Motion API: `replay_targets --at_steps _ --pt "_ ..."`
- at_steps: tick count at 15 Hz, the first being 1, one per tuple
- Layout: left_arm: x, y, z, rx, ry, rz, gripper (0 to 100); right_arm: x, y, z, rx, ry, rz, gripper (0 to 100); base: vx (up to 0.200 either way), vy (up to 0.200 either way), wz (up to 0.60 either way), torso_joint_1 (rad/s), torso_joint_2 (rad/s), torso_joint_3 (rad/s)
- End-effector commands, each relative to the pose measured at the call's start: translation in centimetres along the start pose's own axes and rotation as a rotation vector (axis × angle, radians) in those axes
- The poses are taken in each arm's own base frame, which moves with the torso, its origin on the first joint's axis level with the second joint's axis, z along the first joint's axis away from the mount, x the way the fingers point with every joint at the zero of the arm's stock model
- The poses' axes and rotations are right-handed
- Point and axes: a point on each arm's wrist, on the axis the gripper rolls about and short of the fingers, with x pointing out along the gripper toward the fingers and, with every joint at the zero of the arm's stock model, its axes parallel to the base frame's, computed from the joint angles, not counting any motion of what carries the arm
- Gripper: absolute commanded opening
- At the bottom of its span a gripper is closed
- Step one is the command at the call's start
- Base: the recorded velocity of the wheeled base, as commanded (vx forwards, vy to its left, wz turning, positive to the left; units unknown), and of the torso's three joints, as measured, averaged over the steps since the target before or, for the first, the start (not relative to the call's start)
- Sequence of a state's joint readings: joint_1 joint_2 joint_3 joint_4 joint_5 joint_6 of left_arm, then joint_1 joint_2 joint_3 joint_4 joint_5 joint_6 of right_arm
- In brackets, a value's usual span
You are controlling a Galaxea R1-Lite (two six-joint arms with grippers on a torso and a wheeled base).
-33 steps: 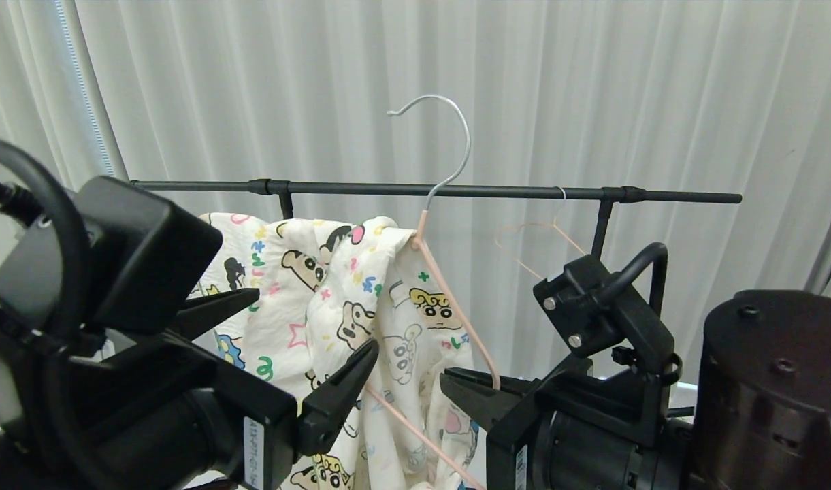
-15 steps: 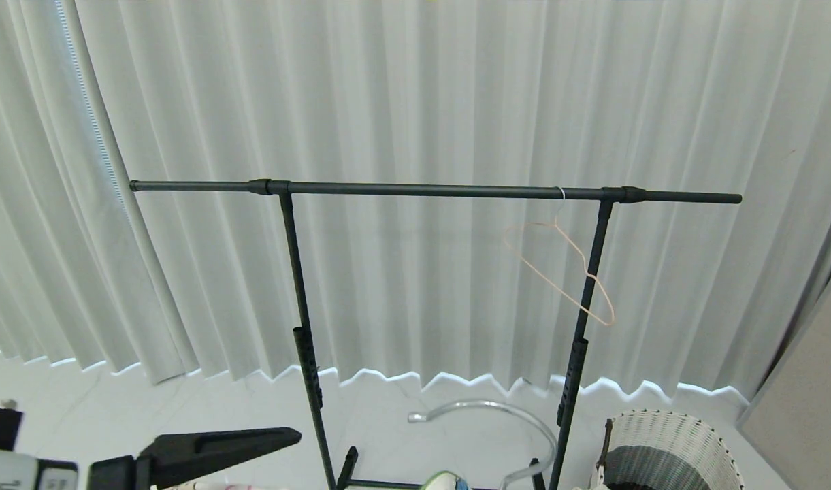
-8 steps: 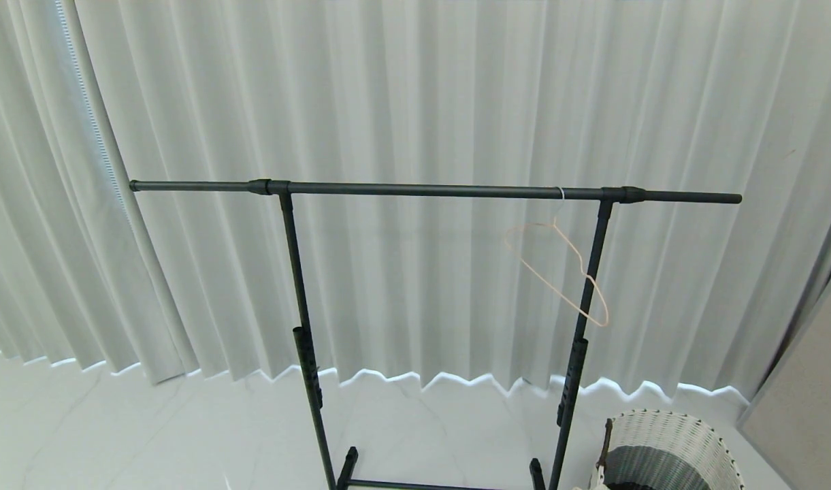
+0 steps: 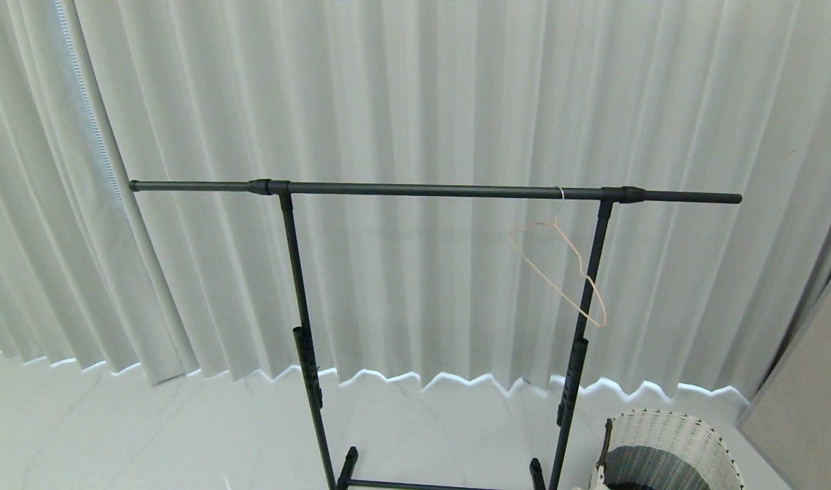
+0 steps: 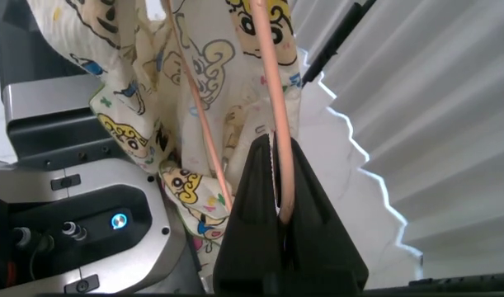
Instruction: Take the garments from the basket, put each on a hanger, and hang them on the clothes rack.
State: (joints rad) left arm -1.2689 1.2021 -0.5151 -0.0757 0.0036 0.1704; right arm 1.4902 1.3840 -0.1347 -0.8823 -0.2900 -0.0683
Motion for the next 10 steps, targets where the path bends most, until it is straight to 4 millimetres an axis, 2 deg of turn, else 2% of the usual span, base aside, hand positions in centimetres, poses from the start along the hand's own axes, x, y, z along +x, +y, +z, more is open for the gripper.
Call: replay_targets --at_steps 1,10 --pt "0.24 -0.02 -0.27 -0.001 0.016 0.0 0 -0.01 0.01 0.03 -0.004 -0.002 0.001 0 0.0 0.0 0.0 0.0 0.0 0.0" --pt "0.47 0.24 -0.48 -0.011 0.034 0.018 0 0.27 0.37 0.85 -0.026 -0.039 0.015 0 0.0 0.0 0.0 0.0 0.0 0.0"
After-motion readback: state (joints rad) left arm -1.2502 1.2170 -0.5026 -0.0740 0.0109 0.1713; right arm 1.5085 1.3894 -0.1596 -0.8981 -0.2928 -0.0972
